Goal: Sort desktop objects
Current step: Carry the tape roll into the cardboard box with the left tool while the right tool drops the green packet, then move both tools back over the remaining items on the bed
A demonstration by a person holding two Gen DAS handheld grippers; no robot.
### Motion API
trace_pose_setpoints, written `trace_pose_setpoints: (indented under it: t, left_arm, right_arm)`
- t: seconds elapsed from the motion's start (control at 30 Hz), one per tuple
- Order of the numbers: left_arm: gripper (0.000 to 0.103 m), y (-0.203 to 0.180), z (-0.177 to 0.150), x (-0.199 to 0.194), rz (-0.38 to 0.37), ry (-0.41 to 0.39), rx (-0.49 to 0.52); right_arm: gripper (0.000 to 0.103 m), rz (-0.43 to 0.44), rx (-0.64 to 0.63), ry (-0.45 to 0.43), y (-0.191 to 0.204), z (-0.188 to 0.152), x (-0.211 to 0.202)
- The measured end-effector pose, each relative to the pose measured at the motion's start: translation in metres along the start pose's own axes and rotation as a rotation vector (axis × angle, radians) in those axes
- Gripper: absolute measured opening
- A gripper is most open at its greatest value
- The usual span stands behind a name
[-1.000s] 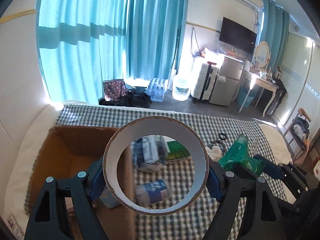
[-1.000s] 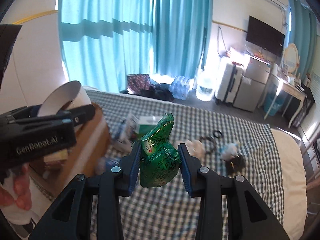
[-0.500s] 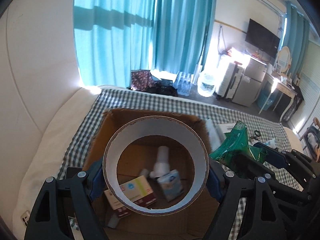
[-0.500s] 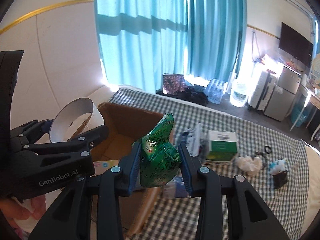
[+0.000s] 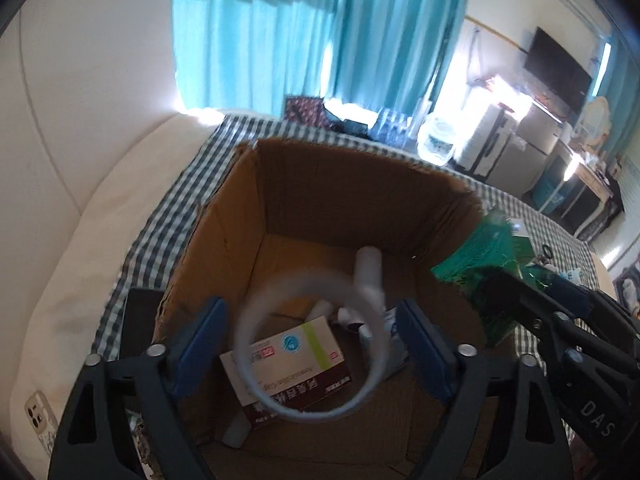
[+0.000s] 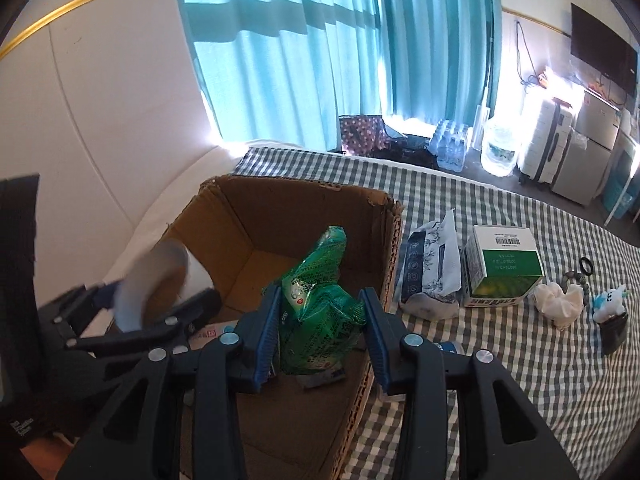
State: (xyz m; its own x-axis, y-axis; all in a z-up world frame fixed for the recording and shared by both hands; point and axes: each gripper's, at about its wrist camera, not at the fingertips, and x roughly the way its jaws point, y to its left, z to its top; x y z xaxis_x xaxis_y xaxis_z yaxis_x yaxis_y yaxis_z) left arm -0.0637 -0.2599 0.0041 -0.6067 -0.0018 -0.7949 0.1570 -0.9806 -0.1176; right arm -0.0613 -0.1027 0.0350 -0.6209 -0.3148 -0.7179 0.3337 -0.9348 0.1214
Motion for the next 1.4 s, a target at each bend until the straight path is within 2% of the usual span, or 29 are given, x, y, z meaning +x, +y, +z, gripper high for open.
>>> trace_pose_setpoints:
  t: [0.1, 0.13, 0.2, 0.33, 0.67, 0.9, 1.07, 1.23, 1.4]
  left_arm:
    - [0.103, 0.010, 0.000, 0.001, -0.043, 0.019, -0.054]
    - [0.103, 0.009, 0.001, -0.001, -0.044, 0.016, -0.051]
    - [0.103, 0.003, 0.001, -0.003, -0.025, 0.012, -0.024]
    - [0.103, -0.013, 0.002, -0.012, -0.028, -0.009, 0.015]
    - [0.103, -0.086, -0.004, -0.041, -0.081, -0.050, 0.110]
    - [0.103, -0.155, -0.010, -0.068, -0.118, -0.082, 0.189]
    - [0.103, -0.211, -0.024, -0.075, -0.144, -0.097, 0.286]
    - [0.103, -0.256, -0.047, -0.058, -0.166, -0.073, 0.316]
    - [0.103, -0.283, -0.073, -0.024, -0.152, -0.031, 0.353]
  right_arm:
    - [0.081, -0.028, 0.035, 0.000, -0.006, 0.002, 0.003]
    - [0.083, -0.013, 0.057, -0.018, -0.010, 0.002, 0.000]
    - [0.083, 0.013, 0.091, -0.040, -0.015, 0.003, -0.004]
    - [0.083, -0.006, 0.094, -0.054, -0.020, 0.002, -0.013]
    - [0.083, -0.057, 0.125, -0.127, -0.061, -0.006, -0.069]
    - [0.083, -0.130, 0.179, -0.200, -0.124, -0.014, -0.129]
    - [0.083, -0.207, 0.223, -0.224, -0.178, -0.028, -0.164]
    - [0.083, -0.285, 0.264, -0.224, -0.231, -0.054, -0.183]
    - [0.083, -0.317, 0.329, -0.181, -0.284, -0.081, -0.178]
